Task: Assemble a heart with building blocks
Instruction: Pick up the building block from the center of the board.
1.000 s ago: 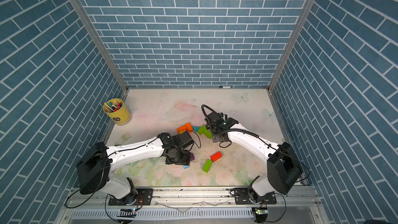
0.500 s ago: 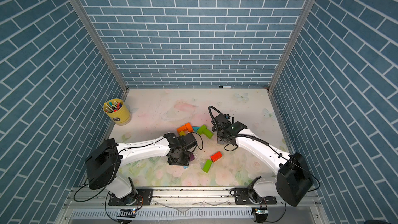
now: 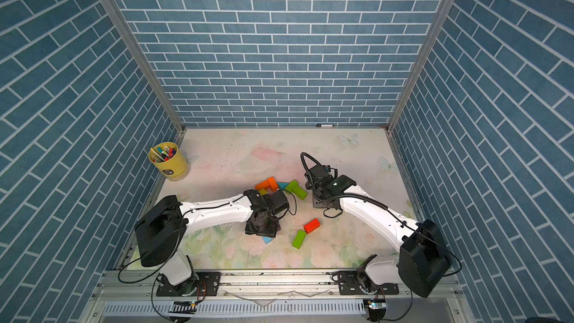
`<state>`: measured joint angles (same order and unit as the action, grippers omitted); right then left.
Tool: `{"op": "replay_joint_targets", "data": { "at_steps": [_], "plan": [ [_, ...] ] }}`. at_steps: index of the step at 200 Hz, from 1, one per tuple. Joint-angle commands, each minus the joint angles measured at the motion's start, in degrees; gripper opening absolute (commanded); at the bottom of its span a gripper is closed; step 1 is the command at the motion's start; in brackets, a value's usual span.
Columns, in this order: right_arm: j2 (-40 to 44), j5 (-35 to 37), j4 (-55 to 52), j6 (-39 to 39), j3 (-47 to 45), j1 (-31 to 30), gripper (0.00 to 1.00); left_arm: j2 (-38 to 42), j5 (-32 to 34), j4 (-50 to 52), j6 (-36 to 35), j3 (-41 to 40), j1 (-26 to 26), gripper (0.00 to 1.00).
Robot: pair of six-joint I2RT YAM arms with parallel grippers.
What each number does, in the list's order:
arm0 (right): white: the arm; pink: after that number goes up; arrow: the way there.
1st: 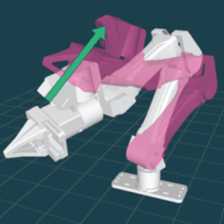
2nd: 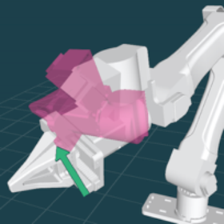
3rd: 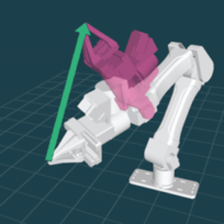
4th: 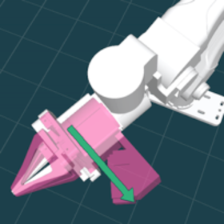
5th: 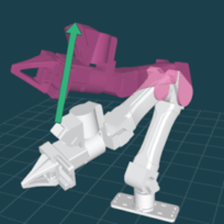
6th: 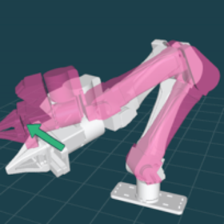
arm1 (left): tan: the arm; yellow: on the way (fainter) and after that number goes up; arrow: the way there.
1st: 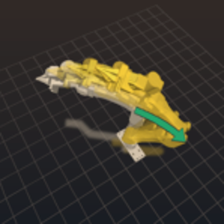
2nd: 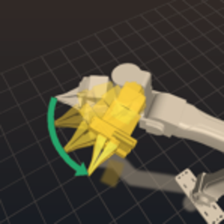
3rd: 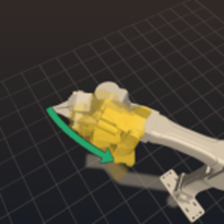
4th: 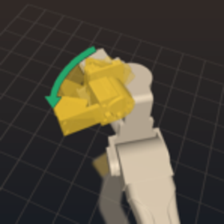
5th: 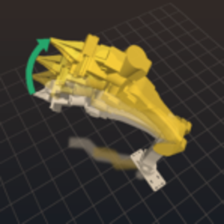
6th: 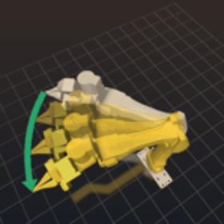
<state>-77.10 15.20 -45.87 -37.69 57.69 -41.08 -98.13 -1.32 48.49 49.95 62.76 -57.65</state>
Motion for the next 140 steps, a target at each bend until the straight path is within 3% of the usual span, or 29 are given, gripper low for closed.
{"op": "replay_joint_targets", "data": {
  "at_steps": [1, 34, 86, 111, 140],
  "plan": [
    [-0.8, -0.1, -0.1, -1.9, 1.5, 0.2, 0.41, -0.3, 1.0, 2.4, 0.2, -0.1, 0.0, 0.64],
    [-0.6, -0.4, 0.0, -1.6, 1.2, 0.2, 0.38, 0.3, 0.4, 1.7, 1.4, -2.2, 0.0, 0.54],
    [0.2, -0.4, 0.0, -1.8, 0.7, 0.3, 0.33, 1.3, 0.6, 2.2, 0.6, -1.9, 0.0, 0.18],
    [1.4, 0.0, -0.5, -2.1, 0.8, 0.6, 0.33, 3.1, 5.2, 8.3, -4.4, 3.6, 0.1, 0.11],
    [1.7, -0.7, -3.7, -4.8, 1.8, 5.1, 0.31, 0.9, 9.5, 12.4, -16.0, 15.9, 0.2, 0.11]
  ]
}}
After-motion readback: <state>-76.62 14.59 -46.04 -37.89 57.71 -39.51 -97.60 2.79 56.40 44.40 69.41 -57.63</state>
